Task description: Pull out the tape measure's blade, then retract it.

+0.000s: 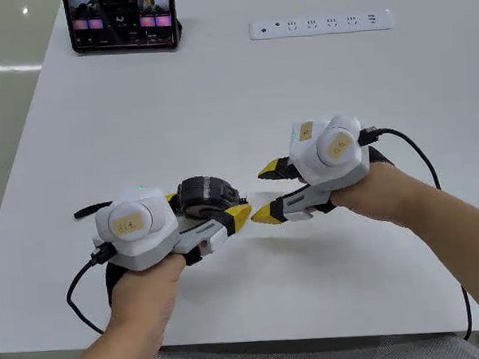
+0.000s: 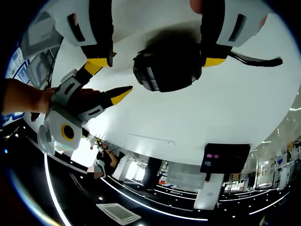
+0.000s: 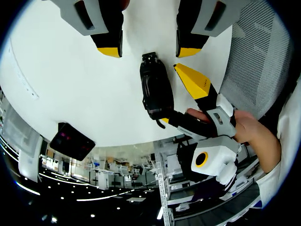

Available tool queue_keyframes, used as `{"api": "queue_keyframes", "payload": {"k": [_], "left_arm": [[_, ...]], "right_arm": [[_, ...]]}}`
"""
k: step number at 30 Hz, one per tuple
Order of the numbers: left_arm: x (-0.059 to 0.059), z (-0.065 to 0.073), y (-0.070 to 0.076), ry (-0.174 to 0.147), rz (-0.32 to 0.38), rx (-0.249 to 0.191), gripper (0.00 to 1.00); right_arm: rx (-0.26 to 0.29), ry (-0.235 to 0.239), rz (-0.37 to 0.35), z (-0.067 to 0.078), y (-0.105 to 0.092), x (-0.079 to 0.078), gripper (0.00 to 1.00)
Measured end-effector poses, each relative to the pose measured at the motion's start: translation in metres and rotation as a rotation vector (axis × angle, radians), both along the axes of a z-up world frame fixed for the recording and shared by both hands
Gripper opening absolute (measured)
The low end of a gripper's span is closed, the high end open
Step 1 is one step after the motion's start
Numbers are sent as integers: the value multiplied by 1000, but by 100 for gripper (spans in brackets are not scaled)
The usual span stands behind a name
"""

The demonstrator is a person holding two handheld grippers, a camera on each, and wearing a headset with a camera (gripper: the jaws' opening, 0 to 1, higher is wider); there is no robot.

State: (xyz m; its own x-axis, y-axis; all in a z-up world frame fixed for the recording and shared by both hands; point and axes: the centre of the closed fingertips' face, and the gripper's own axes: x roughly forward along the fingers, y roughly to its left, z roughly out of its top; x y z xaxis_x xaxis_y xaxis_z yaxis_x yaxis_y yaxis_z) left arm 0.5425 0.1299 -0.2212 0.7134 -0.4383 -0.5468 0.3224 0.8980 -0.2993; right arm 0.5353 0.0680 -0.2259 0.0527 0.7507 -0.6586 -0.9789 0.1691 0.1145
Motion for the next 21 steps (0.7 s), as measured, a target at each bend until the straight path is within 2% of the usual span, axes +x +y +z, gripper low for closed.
{"api": "queue_keyframes", "payload": {"k": [2,9,15,21], "left_arm": [[-2,2,0,-1,-7,-4,74],[-5,5,1,-4,-31,-2,74],[-11,13,1,-21,-80,7,75],[-19,16,3,-34,-156,42,76]], "right_arm": [[6,24,2,1,0,-5,45],[1,14,-14,4,-7,-8,47],[8,-7,-36,9,-17,-7,51],[12,-21,-62,15,-29,-10,54]]}}
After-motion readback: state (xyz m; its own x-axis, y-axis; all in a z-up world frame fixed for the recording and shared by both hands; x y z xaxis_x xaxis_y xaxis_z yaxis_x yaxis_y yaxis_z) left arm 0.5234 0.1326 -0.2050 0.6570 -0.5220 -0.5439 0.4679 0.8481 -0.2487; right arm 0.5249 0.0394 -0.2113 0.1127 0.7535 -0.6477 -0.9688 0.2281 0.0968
